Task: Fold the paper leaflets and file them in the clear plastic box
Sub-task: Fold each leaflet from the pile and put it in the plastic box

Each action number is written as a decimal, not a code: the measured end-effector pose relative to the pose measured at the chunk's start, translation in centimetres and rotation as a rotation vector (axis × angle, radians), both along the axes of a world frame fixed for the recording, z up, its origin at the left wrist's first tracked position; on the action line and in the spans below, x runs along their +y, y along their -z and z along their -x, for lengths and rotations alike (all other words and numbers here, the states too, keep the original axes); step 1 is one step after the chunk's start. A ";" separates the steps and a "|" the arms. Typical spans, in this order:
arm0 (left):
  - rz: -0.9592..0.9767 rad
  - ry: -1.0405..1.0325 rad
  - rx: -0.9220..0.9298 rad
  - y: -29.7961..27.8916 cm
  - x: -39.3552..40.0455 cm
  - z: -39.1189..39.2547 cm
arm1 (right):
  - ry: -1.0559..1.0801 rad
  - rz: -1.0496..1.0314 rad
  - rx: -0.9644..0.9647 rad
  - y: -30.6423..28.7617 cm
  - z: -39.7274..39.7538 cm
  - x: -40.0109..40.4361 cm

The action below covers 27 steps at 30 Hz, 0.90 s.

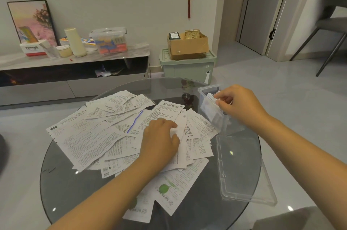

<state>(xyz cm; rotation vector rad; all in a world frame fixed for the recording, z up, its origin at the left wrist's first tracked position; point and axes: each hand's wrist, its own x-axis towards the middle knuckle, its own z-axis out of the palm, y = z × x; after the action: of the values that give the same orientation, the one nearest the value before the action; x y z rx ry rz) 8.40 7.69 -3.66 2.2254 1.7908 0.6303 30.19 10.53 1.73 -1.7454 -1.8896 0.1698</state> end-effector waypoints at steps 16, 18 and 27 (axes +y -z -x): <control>0.131 0.030 0.236 -0.9 -0.4 1.8 | -0.295 0.215 -0.153 1.9 4.8 -2.2; 0.142 0.043 0.187 -1.2 -0.8 1.8 | -0.344 0.244 -0.167 2.3 5.0 -2.3; 0.123 0.087 -0.004 -1.8 -2.2 1.7 | -0.436 0.338 -0.186 4.1 6.4 -2.8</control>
<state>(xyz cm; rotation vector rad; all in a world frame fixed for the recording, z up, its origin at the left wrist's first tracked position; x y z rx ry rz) 6.71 5.50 -1.91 2.2042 1.6721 0.4931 23.76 7.72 -2.33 -1.5667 -2.4797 0.5326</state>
